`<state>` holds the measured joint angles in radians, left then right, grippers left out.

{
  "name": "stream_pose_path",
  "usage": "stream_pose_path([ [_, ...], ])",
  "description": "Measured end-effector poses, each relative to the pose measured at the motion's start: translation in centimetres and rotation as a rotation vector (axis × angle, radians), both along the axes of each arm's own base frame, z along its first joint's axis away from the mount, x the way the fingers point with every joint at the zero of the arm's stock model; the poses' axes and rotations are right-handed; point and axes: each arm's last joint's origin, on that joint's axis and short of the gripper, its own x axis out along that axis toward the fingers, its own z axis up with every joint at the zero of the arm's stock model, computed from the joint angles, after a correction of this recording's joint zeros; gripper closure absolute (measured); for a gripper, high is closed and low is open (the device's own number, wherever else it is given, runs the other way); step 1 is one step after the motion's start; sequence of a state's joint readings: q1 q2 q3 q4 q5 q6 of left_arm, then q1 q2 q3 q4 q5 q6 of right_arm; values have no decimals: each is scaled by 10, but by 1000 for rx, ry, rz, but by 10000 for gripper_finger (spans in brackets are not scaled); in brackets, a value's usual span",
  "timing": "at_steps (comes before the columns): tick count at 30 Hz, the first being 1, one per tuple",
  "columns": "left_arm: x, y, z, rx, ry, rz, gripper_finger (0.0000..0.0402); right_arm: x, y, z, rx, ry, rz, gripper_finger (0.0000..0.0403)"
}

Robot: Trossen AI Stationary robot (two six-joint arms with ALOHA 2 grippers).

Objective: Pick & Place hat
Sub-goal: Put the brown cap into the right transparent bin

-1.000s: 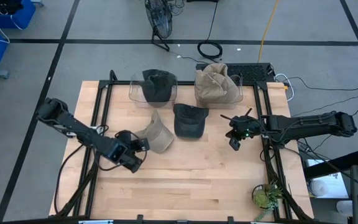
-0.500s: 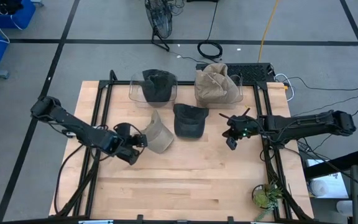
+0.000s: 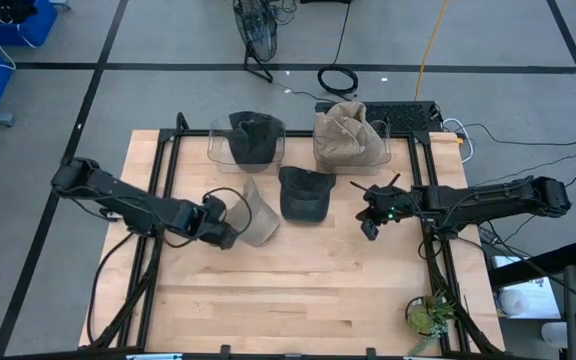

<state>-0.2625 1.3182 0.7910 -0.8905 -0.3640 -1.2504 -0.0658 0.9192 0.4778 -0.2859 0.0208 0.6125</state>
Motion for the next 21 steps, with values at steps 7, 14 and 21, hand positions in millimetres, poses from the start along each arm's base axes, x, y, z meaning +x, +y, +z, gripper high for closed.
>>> stream_pose_path([
  [7,12,15,-13,28,106,-143,169,2,0,3,0,-37,-3,403],
  [14,30,25,-37,-96,172,-240,167,2,0,2,1,-36,-3,403],
  [21,44,30,-56,-168,177,-304,243,2,0,2,1,-36,-3,403],
])
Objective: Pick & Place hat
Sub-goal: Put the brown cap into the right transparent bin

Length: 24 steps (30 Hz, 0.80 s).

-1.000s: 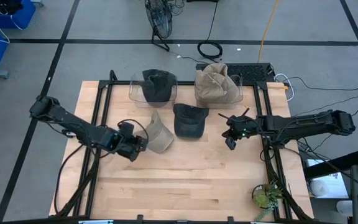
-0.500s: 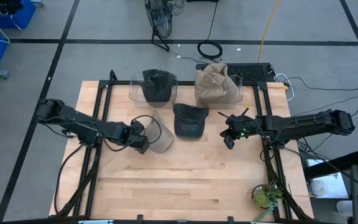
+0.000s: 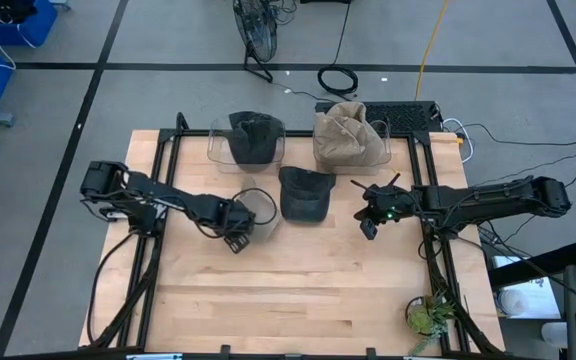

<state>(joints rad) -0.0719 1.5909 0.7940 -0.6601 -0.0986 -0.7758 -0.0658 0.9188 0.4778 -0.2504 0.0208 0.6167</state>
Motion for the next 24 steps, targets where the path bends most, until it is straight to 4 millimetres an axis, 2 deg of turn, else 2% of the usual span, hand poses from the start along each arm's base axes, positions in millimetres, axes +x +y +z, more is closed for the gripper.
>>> stream_pose_path([
  [4,1,-1,1,-29,-8,-37,358,0,0,0,0,0,0,403],
  [5,0,-1,2,-39,-14,-40,376,0,0,0,0,-1,0,403],
  [13,-4,-7,12,-79,-38,-75,388,2,0,2,-2,-30,0,403],
  [17,-6,-14,25,-71,-81,-99,386,6,-1,7,-16,-91,-2,403],
  [20,-4,-19,43,-19,-80,-164,384,11,-2,11,-42,-155,-18,403],
  [24,2,-26,81,110,-17,-318,388,21,-2,15,-39,-242,-27,403],
])
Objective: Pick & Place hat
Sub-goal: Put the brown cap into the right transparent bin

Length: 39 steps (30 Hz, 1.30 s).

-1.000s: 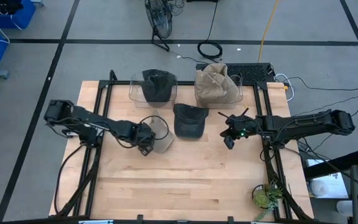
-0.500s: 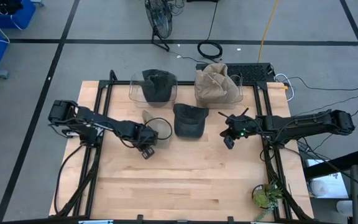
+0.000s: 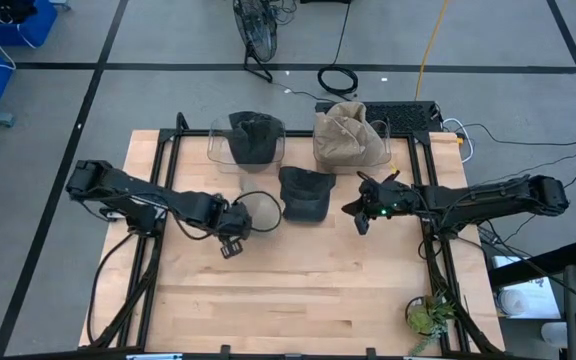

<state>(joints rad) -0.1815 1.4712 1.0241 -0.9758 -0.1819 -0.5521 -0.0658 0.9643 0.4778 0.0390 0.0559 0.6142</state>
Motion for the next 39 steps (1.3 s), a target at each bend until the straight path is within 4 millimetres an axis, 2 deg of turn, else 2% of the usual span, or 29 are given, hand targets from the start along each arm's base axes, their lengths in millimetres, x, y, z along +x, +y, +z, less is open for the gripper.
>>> stream_pose_path([
  [3,2,-5,30,149,21,-167,388,8,-1,-1,12,-38,-8,403],
  [7,1,-13,65,345,99,-503,386,19,-1,-8,29,-59,-16,401],
  [9,-2,-15,76,416,146,-631,388,24,-2,-8,29,-92,-12,393],
  [12,-4,-13,86,523,203,-713,388,31,-3,-5,32,-165,1,368],
  [15,-5,-11,91,657,267,-772,388,38,-6,2,35,-203,28,331],
  [20,-1,-11,92,862,367,-837,383,53,-14,26,-35,-267,96,263],
  [23,4,-11,88,893,391,-862,388,64,-19,41,-100,-300,105,229],
  [27,10,-13,89,906,331,-843,388,79,-23,49,-147,-306,139,195],
  [31,15,-14,90,935,307,-868,381,94,-28,48,-138,-305,230,183],
  [39,16,-14,90,943,301,-860,388,122,-34,59,-92,-430,349,191],
])
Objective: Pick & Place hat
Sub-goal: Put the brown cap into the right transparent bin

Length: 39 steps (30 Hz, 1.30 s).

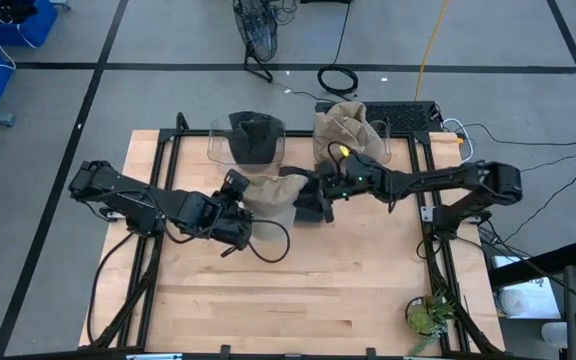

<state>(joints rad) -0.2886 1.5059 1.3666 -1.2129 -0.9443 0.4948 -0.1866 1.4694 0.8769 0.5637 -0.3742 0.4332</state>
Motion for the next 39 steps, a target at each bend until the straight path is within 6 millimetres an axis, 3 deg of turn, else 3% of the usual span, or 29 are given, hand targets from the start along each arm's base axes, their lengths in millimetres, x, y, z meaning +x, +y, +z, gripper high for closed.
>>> stream_pose_path([
  [7,2,5,0,-24,-14,20,380,16,2,10,-13,-30,85,190],
  [11,4,9,-1,-95,-25,47,389,18,5,15,-57,-58,97,209],
  [14,4,12,-1,-102,-33,61,386,18,5,15,-56,-55,99,245],
  [22,11,16,0,-112,-97,72,337,18,8,15,-88,-62,116,388],
  [30,17,18,3,-155,-238,134,331,19,11,13,-99,-39,127,395],
  [39,19,29,0,-340,-366,295,330,5,-1,17,-80,54,82,392],
])
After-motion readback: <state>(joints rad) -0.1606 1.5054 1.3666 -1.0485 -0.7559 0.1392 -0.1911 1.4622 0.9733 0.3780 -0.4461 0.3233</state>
